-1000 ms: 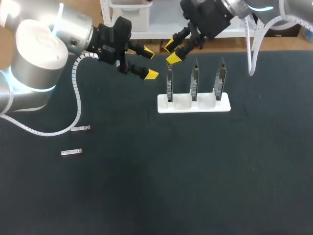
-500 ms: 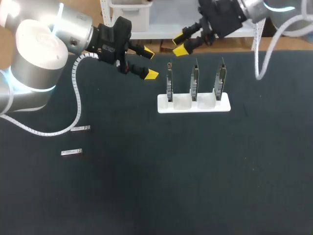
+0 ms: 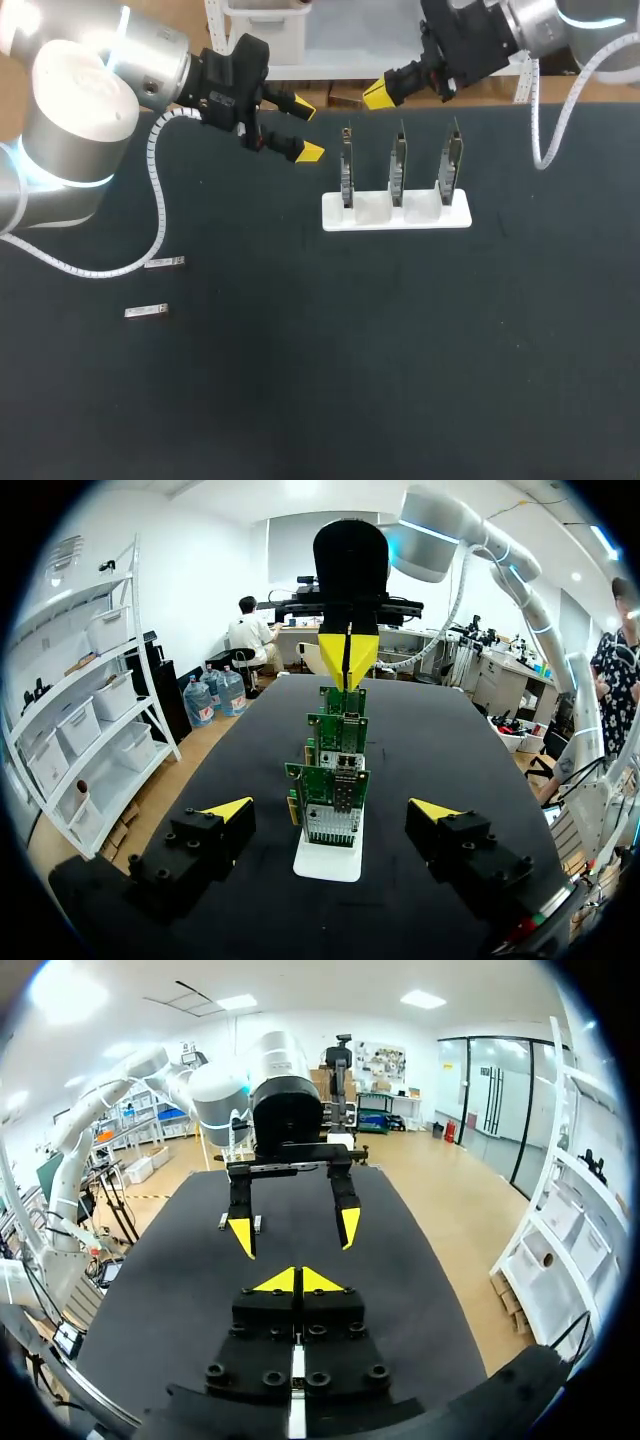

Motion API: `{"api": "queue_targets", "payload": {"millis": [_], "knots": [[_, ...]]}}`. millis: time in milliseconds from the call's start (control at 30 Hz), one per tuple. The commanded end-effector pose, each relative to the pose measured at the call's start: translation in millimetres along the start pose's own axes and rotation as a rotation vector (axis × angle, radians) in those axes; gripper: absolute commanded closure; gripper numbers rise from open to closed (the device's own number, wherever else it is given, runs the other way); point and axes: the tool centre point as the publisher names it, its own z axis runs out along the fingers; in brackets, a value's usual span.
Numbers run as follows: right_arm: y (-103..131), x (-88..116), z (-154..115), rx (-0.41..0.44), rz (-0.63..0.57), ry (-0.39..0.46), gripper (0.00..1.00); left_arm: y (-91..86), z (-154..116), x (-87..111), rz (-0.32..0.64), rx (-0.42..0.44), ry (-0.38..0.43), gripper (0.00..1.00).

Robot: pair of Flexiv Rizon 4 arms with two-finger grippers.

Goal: Pick up the optical module with the left hand, and insert it into the network port with the right hand.

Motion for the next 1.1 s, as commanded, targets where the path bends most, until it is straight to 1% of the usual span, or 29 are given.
{"api": "queue_targets", "payload": {"millis": [33,267,600,1100], "knots": [[-1,0,4,-0.008,-0.001,0.002,1.0,1.5,1,-0.4,0.0,0.003,0.002,0.0],[-1,-2,11,-0.036,-0.002,-0.012,1.0,1.5,1,-0.4,0.0,0.003,0.002,0.0],[-2,2,20,-0.072,0.009,0.012,1.0,1.5,1,-0.4,0.0,0.003,0.002,0.0],[0,1,30,-0.1,0.023,0.024,1.0,1.5,1,-0.4,0.0,0.003,0.002,0.0]]}}
